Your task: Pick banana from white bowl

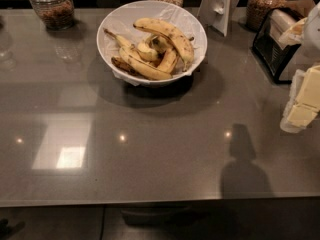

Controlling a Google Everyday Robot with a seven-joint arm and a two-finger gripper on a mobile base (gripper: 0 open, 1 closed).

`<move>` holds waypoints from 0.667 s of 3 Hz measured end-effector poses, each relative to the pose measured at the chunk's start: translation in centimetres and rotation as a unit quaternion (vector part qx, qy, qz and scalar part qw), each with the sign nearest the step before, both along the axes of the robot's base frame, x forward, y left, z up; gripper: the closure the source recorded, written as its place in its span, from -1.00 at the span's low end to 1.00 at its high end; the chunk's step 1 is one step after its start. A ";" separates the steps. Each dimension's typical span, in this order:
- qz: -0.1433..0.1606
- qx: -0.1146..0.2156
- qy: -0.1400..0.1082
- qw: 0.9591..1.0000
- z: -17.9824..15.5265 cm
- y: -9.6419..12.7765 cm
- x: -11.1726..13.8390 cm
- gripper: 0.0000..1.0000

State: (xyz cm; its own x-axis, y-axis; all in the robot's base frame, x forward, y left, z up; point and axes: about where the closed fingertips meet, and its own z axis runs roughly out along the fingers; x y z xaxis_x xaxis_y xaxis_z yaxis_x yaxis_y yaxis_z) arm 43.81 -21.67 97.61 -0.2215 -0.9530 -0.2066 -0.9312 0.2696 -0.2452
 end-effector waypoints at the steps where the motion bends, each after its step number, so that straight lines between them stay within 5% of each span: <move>1: 0.000 0.000 0.000 1.000 0.0 0.0 0.0 -1.00; 2: 0.015 0.030 -0.015 0.999 0.0 0.4 0.6 -1.00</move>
Offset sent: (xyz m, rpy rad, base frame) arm 0.0144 0.0073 -0.0048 0.1515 -0.0541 0.0752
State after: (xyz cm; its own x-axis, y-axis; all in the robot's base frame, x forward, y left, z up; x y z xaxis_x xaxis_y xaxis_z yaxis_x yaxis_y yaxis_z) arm 44.40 -21.31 97.60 -0.1868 -0.9449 -0.2688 -0.9314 0.2573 -0.2574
